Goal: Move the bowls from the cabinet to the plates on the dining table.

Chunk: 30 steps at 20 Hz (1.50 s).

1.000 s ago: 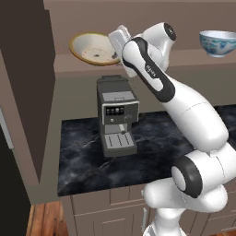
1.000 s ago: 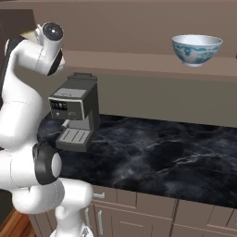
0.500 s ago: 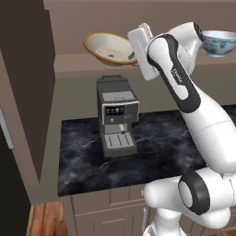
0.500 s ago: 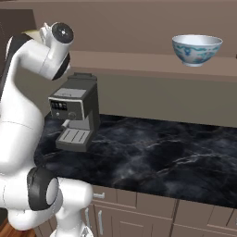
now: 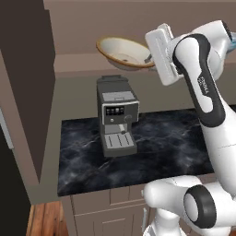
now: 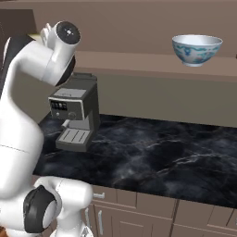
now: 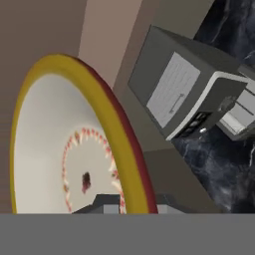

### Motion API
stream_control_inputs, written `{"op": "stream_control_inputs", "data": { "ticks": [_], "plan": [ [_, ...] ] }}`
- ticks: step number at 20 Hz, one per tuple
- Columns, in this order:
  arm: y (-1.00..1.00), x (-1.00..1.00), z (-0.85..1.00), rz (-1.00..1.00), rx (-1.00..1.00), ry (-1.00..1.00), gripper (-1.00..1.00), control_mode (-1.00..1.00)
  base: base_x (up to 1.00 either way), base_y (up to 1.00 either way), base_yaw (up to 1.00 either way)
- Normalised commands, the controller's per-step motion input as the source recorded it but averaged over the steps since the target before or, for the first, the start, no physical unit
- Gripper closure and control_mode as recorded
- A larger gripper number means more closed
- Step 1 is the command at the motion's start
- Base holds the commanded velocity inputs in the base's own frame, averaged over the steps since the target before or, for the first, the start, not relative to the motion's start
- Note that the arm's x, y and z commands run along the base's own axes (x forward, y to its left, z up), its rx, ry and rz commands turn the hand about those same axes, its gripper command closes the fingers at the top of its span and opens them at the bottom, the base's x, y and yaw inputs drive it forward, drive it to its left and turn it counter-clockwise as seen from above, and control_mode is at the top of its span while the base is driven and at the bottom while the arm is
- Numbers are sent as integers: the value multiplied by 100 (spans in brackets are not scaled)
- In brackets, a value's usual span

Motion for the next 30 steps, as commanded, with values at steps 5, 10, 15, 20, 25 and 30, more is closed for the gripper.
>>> {"op": "stream_control_inputs", "data": {
  "ticks": [5, 10, 15, 20, 25, 30],
  "plan": [
    [-16, -58, -18, -2, -9, -3, 100, -100, 0, 0, 0],
    [-20, -36, -2, -7, -12, -8, 100, -100, 0, 0, 0],
    [-22, -20, 7, -10, -9, -6, 100, -100, 0, 0, 0],
    [-20, -21, 1, -11, -8, -4, 100, -100, 0, 0, 0],
    [-20, -23, 0, -10, -7, -3, 100, -100, 0, 0, 0],
    [-24, -33, 8, -8, -3, -4, 100, -100, 0, 0, 0]
  ]
}}
